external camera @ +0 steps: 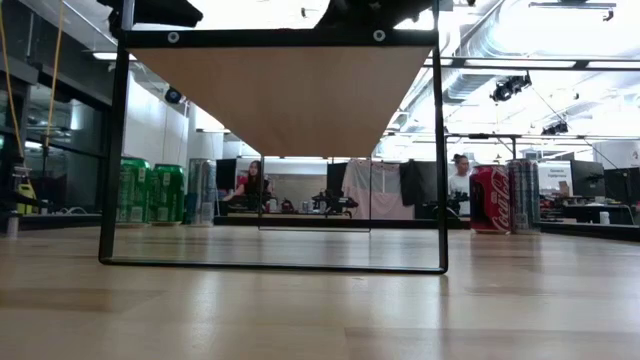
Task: Place canned beverage on shelf
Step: Put the bottom right red soda can on the shelf
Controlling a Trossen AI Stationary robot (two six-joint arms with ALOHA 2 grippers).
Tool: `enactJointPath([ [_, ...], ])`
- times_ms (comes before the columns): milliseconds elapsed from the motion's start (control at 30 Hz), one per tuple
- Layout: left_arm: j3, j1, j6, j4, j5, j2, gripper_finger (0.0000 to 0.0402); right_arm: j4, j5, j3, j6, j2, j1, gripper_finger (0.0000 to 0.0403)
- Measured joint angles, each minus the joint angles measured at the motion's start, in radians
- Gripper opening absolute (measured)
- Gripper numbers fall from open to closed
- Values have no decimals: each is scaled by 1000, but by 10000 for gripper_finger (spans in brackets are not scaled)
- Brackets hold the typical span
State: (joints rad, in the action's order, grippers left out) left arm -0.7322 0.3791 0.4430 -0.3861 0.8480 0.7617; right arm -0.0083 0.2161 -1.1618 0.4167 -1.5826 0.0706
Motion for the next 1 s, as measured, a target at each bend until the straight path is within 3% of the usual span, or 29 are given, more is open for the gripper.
enactJointPath([
  [167, 0, 0, -32, 55, 4, 50, 0, -164, -23, 0, -17, 54, 27, 0],
  [300, 0, 0, -61, 95, 3, 120, 0, -248, 82, 0, -7, 82, 53, 0],
  [500, 0, -4, -105, 210, -4, 253, 0, -238, 213, 0, 13, 73, 46, 0],
  [567, 0, -19, -143, 288, -52, 299, 0, -233, 245, 0, 27, 72, 33, 0],
  [700, -1, -68, -216, 396, -170, 375, 0, -191, 241, -1, 28, 73, -4, 0],
  [867, 0, -132, -215, 427, -161, 425, 0, -139, 197, -1, 28, 67, -40, 0],
  [1000, -1, -178, -221, 445, -217, 431, 0, -124, 195, -1, 28, 65, -64, 0],
])
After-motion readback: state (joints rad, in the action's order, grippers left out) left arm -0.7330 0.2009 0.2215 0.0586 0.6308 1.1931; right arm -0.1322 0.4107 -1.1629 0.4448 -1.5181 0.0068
